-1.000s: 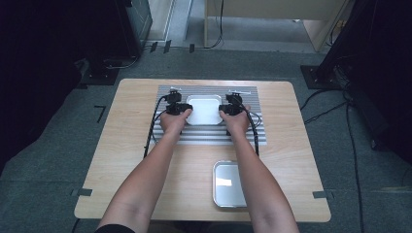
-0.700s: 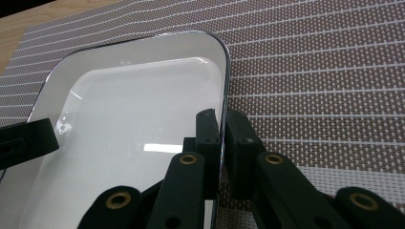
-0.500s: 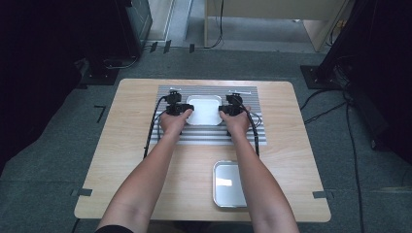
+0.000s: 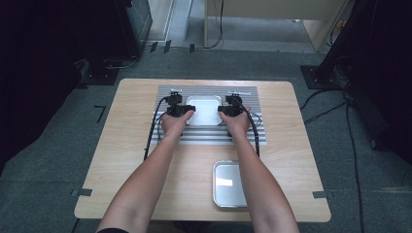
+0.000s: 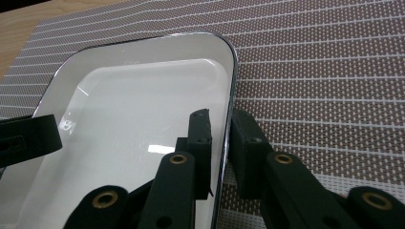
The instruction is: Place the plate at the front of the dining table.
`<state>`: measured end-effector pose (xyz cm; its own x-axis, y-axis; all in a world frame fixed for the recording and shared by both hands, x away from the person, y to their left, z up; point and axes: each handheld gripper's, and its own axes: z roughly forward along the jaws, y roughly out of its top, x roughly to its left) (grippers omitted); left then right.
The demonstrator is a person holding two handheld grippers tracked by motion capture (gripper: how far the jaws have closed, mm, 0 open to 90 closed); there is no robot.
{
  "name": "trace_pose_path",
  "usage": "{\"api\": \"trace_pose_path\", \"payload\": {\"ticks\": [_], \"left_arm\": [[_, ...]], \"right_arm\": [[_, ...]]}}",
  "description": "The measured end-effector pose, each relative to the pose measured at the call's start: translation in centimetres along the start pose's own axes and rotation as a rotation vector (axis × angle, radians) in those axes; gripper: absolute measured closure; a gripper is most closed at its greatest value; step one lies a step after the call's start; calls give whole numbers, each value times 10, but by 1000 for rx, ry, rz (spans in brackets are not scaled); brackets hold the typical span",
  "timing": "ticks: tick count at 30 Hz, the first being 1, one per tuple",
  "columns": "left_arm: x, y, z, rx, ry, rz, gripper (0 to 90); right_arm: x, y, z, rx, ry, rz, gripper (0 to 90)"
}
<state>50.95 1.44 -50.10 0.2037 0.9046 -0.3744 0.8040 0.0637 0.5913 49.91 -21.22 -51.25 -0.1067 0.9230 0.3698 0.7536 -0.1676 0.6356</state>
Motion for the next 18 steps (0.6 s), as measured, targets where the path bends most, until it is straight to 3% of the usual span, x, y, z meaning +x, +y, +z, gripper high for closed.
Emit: {"api": "trace_pose_path", "payload": {"ticks": [4, 8, 9, 12, 15, 18], "left_arm": [[1, -1, -2, -5, 0, 8, 498], [-1, -2, -4, 0, 40, 47, 358], [-2, -2, -6, 0, 45, 52, 338], [3, -2, -10, -15, -9, -4, 301], [6, -2, -15, -35, -7, -13, 279], [7, -3, -18, -44, -14, -18, 262]], "right_arm": [[-1, 0, -1, -12, 9, -1, 766], [-3, 1, -4, -30, 24, -17, 777], [-4, 2, -6, -26, 43, -17, 735], [-2, 2, -9, 0, 29, -71, 642], [1, 1, -13, -14, -48, -119, 566], [1, 1, -16, -19, -60, -128, 415]]}}
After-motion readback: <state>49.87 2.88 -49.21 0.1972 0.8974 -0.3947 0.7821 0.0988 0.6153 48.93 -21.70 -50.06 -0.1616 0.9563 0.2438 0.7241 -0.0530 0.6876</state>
